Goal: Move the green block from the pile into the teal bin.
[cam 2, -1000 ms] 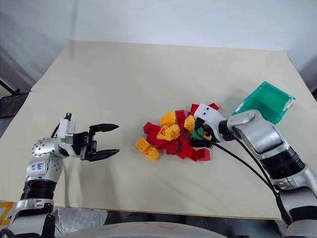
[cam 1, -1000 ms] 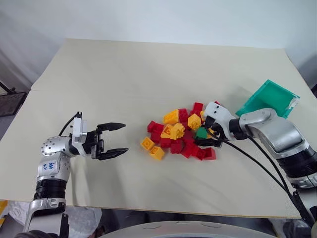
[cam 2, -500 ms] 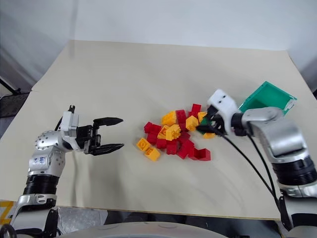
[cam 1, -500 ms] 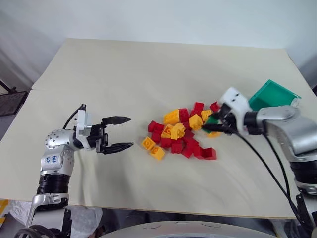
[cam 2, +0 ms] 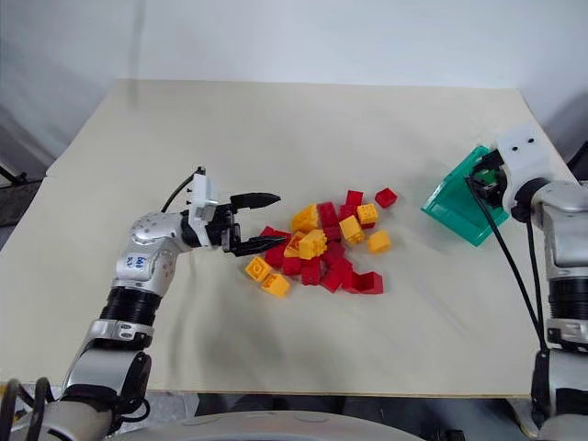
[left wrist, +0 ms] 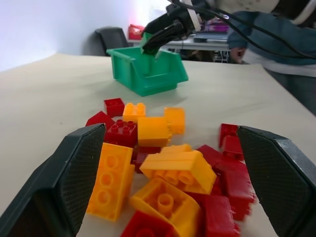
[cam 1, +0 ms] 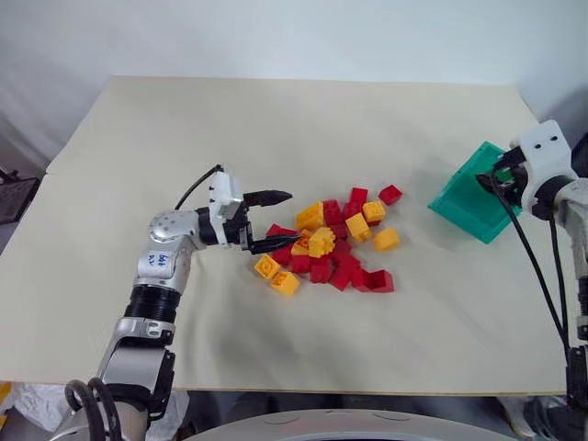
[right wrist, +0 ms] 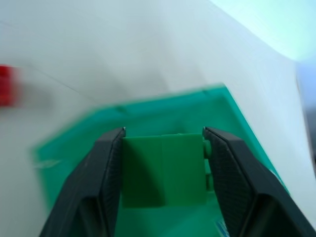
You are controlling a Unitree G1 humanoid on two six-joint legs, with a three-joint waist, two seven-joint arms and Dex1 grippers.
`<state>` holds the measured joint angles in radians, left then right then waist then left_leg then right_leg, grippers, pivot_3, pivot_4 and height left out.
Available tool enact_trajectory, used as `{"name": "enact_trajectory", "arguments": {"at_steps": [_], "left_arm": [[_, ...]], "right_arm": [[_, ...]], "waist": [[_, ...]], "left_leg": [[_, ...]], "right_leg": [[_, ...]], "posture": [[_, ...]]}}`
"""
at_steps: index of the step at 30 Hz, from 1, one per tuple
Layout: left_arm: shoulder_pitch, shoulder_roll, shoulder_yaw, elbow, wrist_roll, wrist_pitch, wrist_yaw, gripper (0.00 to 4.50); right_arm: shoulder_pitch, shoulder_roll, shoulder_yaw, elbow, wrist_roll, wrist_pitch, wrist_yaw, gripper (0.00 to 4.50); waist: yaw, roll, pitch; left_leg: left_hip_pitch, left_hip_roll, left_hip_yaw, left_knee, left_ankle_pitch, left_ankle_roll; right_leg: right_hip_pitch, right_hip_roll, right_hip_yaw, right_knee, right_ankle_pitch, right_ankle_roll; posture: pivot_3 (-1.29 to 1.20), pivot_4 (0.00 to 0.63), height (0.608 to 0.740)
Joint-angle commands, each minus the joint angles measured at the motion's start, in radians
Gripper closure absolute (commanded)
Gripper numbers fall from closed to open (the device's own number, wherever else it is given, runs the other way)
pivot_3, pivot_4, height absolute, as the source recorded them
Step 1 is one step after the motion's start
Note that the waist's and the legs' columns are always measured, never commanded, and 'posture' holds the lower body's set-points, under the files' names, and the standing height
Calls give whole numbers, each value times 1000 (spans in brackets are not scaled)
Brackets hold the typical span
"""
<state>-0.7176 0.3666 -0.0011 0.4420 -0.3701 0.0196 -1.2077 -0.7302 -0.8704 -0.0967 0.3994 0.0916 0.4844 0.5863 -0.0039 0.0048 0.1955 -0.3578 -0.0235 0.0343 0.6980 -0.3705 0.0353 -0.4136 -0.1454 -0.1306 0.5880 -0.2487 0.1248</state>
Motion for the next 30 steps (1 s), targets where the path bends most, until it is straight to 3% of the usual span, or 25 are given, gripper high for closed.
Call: {"name": "enact_trajectory", "arguments": {"at_steps": [1, 5, 9, 15, 20, 24, 30], "left_arm": [[-37, 4, 13, 26, 9, 22, 35, 0], [-36, 44, 1, 42, 37, 95, 55, 0], [4, 84, 37, -7, 14, 129, 67, 0], [127, 191, 117, -129, -50, 194, 34, 0], [252, 308, 169, -157, -78, 195, -55, 0], [347, 395, 224, -122, -65, 144, -94, 0], [415, 418, 298, -192, -110, 140, -55, 0]], "right_arm": [[-36, 20, 0, 61, -27, -97, -18, 1288], [-21, 24, -15, 30, -5, -117, 27, 12], [39, 0, -49, -70, 48, -79, 111, 12], [316, -57, -141, -424, 303, -88, 460, 12], [427, -88, -180, -398, 373, -195, 664, 12], [507, -131, -162, -266, 315, -339, 791, 12], [563, -98, -200, -252, 325, -423, 768, 12]], "waist": [[-1, 0, 0], [2, 0, 0], [3, 0, 0], [10, 0, 0], [11, 1, 0], [14, 0, 0], [17, 1, 1]], "left_leg": [[0, 0, 0, 0, 0, 0], [0, 0, 0, 1, 0, 0], [-1, 0, 0, 1, 0, 0], [-2, 0, -4, 0, 0, 0], [2, 0, -5, 1, -1, 1], [4, 0, -5, 1, -1, 1], [5, 0, -4, 1, -1, 1]], "right_leg": [[0, 0, 0, 0, 0, 0], [0, 0, 1, 0, 0, 0], [0, 0, 1, 0, 0, 0], [0, 0, 0, -2, 0, 0], [2, 0, 4, -2, 3, 1], [3, 0, 5, -2, 4, -1], [2, -1, 7, -1, 5, -1]], "posture": [[0, 150, 740], [0, 150, 740], [0, 150, 740], [0, 150, 740], [0, 150, 740], [0, 150, 740], [0, 150, 740]]}}
